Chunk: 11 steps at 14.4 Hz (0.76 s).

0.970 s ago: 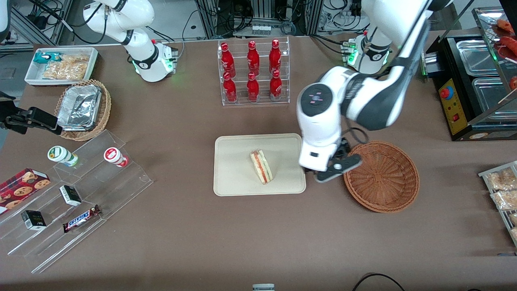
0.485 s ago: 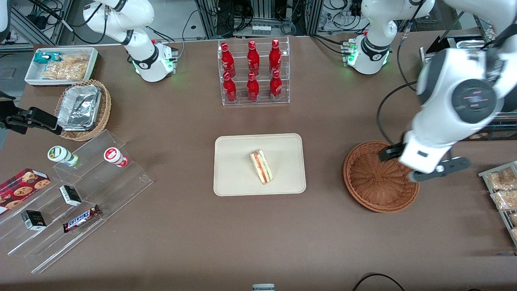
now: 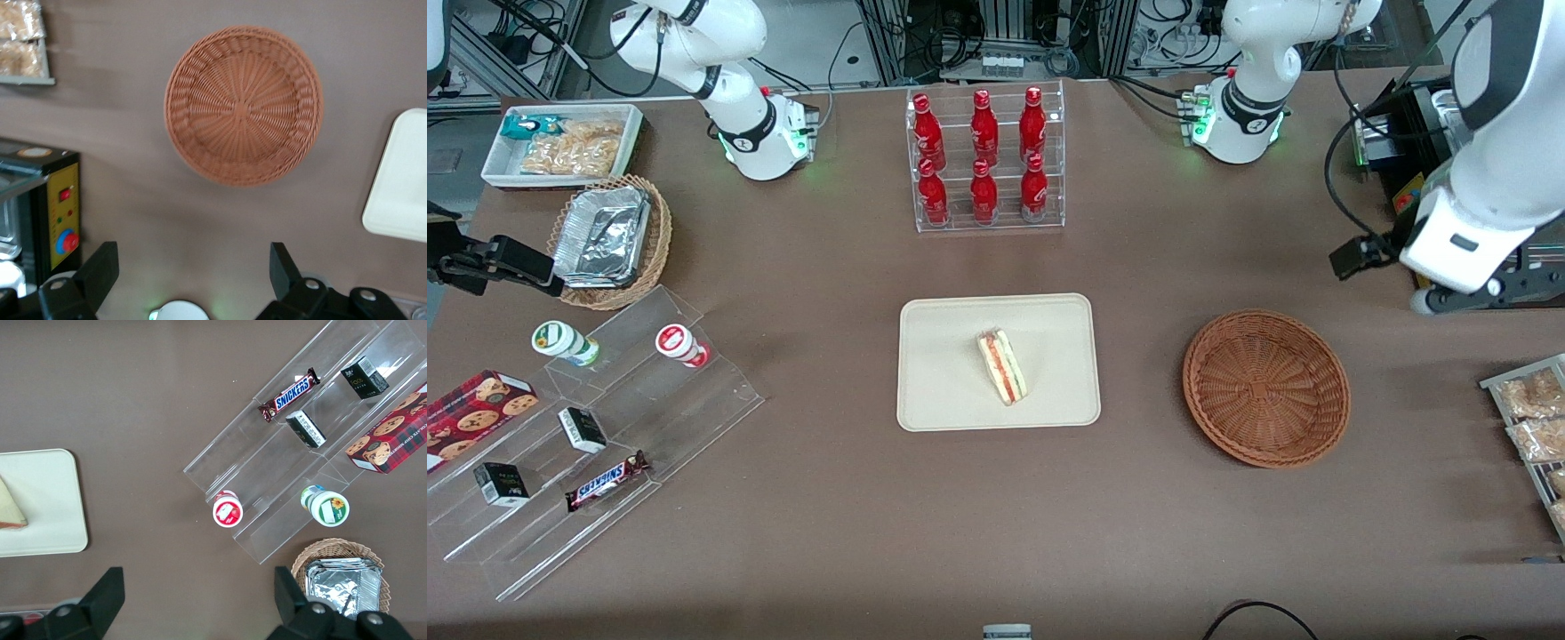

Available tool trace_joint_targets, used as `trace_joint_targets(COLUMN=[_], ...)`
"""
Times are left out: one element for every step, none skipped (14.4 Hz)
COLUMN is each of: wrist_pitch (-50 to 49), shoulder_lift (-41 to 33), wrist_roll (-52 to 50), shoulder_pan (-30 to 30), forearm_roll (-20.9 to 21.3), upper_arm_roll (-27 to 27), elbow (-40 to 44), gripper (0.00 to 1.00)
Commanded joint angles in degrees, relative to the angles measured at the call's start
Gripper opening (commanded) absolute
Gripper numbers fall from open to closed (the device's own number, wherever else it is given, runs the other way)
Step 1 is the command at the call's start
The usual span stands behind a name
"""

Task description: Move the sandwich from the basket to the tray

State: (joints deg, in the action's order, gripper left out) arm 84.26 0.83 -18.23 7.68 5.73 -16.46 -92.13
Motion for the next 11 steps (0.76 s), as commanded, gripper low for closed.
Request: trace_joint_targets(wrist_pitch=[-0.50,-0.59,-0.59,-0.68,-1.11,-1.99,-1.91,-0.95,-0.51,-0.15,0.02], shoulder_lift=[-3.55,-3.55,-3.64,-3.81,-3.73,-3.38,-3.11,-2.59,-2.50,-2.41,-2.41], wrist_roll=[2.75,4.24,5.38,6.18,6.19,6.10,6.19,6.19,6.19,6.19,6.01], shoulder_pan=[0.41,0.23,0.06,0.23,0.32,0.40,0.41,0.41,0.49,0.41,0.41], forearm_roll=[-3.43,-3.88,-3.89,-4.06,-4.15,-4.06,-4.06,-4.06,-4.15,-4.06,-4.06], upper_arm_roll=[0.46,1.33,2.21,2.22,2.22,2.22,2.22,2.22,2.30,2.31,2.31], elbow=[-2.27,-2.26,-2.26,-2.18,-1.65,-1.21,-0.86,-0.86,-0.95,-1.12,-1.21], gripper=[1.00,1.00,1.00,1.00,1.00,1.00,1.00,1.00,1.00,1.00,1.00])
